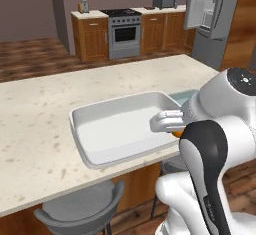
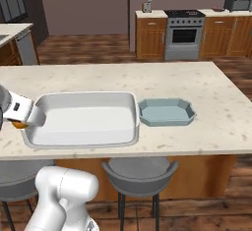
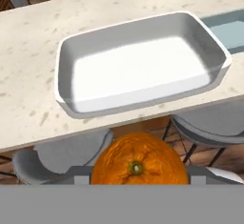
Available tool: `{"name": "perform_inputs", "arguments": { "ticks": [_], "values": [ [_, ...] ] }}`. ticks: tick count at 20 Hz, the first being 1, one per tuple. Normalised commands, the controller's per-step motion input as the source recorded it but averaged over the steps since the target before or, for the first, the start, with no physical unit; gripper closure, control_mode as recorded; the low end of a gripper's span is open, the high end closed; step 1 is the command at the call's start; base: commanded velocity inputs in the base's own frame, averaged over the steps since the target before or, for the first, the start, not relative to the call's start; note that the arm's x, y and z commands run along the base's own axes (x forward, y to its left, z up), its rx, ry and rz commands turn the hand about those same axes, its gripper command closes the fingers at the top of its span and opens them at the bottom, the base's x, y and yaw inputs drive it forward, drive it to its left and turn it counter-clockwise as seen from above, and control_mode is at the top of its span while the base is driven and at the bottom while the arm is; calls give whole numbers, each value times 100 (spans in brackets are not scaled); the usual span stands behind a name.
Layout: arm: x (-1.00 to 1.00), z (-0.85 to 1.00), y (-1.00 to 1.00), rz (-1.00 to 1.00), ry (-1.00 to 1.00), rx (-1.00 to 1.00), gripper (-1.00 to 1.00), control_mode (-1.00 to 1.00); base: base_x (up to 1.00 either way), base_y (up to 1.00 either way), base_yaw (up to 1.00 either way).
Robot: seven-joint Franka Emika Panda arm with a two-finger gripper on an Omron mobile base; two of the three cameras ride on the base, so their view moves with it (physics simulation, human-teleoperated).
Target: Place the cold items (tomato and tangerine) from the fridge in one tupperware on the dining counter. Place the warm items (hot dog and kebab skewer) in the stove area in another tupperware.
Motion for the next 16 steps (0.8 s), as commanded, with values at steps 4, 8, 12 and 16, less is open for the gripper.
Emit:
{"name": "perform_inputs", "arguments": {
  "ticks": [4,8,12,16],
  "values": [
    [100,1,18,1,55,0,100,-100,0,0,0],
    [100,-19,38,28,67,-2,100,-100,0,0,0],
    [72,-53,52,55,6,-21,100,-100,0,0,0],
    [61,-58,47,52,-2,-19,100,-100,0,0,0]
  ]
}}
